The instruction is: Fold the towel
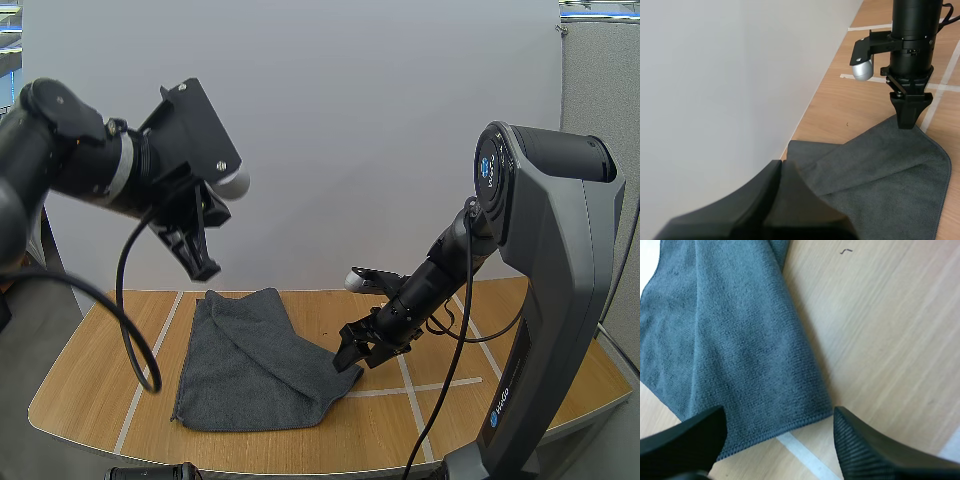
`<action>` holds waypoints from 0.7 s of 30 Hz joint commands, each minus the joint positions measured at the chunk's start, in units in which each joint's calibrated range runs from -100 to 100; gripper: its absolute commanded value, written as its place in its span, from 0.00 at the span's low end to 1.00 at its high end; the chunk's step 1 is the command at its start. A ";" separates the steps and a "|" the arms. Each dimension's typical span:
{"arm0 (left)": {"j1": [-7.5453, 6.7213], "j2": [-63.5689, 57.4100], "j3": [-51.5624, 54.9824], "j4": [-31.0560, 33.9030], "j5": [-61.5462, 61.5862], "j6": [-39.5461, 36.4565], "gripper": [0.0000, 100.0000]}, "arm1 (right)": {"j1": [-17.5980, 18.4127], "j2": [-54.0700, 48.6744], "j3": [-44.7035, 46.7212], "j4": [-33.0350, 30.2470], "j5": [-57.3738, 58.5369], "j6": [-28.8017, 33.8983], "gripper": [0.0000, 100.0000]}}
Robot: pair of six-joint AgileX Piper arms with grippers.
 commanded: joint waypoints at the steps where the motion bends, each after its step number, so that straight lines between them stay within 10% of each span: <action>1: -0.13 -3.84 2.14 -0.72 0.09 -0.35 0.00 | -0.34 -0.92 0.18 0.78 1.88 -0.65 1.00; 9: -0.13 -4.07 2.14 -1.92 0.09 -0.23 0.00 | -0.34 -0.92 0.18 1.15 2.25 -0.65 1.00; 14: -0.06 -3.93 2.14 1.04 -15.09 -25.66 0.00 | -0.34 -0.92 0.18 1.27 1.31 -1.23 1.00; 21: -0.06 -7.26 2.45 3.69 -11.86 -32.18 0.00 | -0.34 -0.78 0.18 1.27 -4.92 -2.10 1.00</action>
